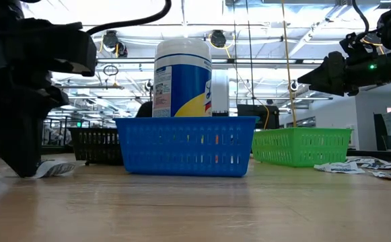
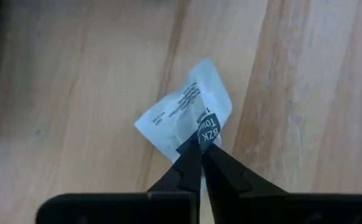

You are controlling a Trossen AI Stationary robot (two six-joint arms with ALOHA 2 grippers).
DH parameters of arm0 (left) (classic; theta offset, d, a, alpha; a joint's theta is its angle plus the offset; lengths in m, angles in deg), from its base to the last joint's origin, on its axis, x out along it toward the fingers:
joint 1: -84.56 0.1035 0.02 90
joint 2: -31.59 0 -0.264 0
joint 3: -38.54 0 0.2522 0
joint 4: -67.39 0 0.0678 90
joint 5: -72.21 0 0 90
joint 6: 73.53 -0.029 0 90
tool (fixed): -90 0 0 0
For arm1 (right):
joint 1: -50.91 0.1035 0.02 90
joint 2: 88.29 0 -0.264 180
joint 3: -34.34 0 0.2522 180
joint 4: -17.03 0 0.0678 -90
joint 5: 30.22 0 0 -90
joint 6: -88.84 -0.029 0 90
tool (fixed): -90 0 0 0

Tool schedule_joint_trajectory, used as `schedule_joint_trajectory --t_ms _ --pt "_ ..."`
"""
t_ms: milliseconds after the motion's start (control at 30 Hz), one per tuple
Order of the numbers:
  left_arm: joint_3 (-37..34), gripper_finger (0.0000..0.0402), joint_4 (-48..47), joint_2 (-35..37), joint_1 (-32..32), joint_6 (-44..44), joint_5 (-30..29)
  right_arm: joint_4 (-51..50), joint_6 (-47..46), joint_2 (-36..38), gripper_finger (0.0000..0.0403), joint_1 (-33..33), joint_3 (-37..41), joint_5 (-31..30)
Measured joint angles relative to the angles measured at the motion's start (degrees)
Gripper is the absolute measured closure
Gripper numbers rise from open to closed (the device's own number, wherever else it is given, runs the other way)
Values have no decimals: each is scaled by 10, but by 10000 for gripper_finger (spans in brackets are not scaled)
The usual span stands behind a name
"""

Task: Pick & Place First Aid Supplies
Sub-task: Put the gray towelette pack into the black bin

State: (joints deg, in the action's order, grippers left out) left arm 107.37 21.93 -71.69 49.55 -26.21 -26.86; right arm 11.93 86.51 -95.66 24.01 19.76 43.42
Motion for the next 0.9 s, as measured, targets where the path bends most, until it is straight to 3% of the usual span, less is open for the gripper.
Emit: schedule_joint_trajectory --t_ms 367,567,900 --pt "-4 398 -68 108 -5 -64 40 0 0 0 23 0 0 0" --pt "-4 399 -109 179 -28 -154 72 0 0 0 23 0 0 0" --pt "-3 400 -155 255 -82 -269 64 0 0 0 23 0 0 0"
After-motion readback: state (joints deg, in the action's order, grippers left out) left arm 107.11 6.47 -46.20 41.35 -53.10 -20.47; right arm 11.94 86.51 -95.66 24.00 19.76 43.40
